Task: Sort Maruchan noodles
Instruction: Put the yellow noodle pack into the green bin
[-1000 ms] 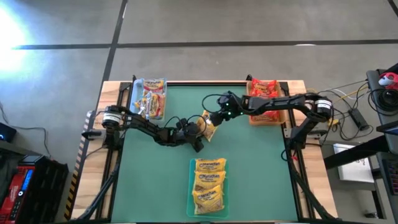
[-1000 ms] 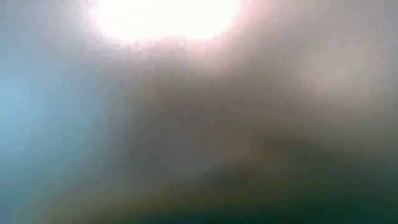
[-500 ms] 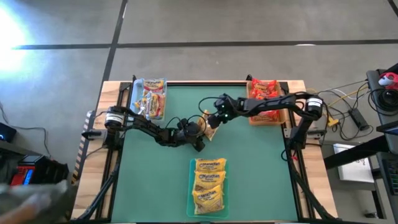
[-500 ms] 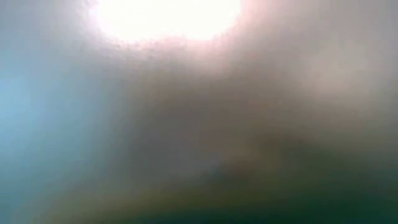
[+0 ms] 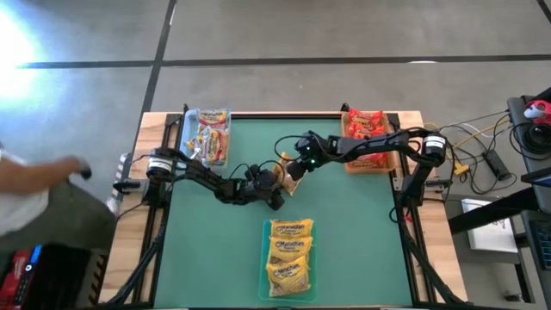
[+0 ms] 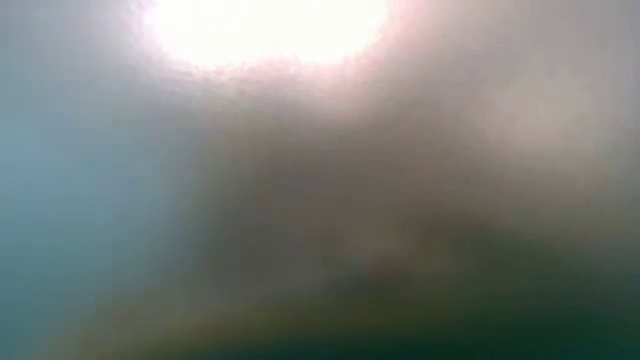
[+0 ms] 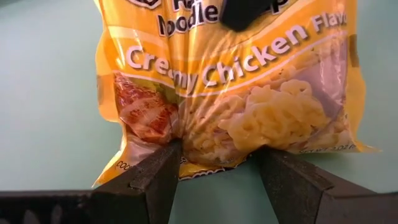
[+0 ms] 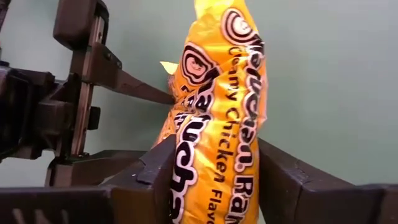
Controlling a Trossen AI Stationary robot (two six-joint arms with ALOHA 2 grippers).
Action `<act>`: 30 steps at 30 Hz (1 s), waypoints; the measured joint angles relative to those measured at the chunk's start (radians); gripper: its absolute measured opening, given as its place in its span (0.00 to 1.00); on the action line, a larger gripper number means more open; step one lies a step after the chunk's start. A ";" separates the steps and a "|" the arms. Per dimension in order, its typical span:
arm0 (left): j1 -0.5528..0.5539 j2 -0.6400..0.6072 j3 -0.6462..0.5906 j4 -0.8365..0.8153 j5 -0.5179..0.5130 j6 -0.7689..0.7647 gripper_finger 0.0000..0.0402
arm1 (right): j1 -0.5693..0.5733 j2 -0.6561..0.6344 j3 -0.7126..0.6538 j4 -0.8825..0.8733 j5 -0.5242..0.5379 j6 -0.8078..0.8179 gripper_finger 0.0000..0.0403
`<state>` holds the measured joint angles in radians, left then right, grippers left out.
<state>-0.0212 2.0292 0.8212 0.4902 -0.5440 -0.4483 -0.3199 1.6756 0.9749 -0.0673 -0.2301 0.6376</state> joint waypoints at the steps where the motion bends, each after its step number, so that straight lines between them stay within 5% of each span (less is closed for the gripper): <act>1: -0.002 0.000 0.000 0.007 -0.015 -0.001 0.50 | 0.000 0.001 0.000 0.001 -0.006 -0.004 0.40; 15: -0.047 -0.116 -0.055 0.007 -0.227 -0.012 0.50 | 0.003 -0.005 -0.002 -0.010 -0.041 -0.080 0.35; 30: -0.048 -0.468 -0.326 0.017 -0.225 -0.237 0.50 | -0.009 -0.056 0.014 -0.064 -0.149 -0.251 0.33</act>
<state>-0.0693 1.5615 0.4949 0.5072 -0.7694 -0.6852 -0.3290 1.6194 0.9889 -0.1311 -0.3791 0.3868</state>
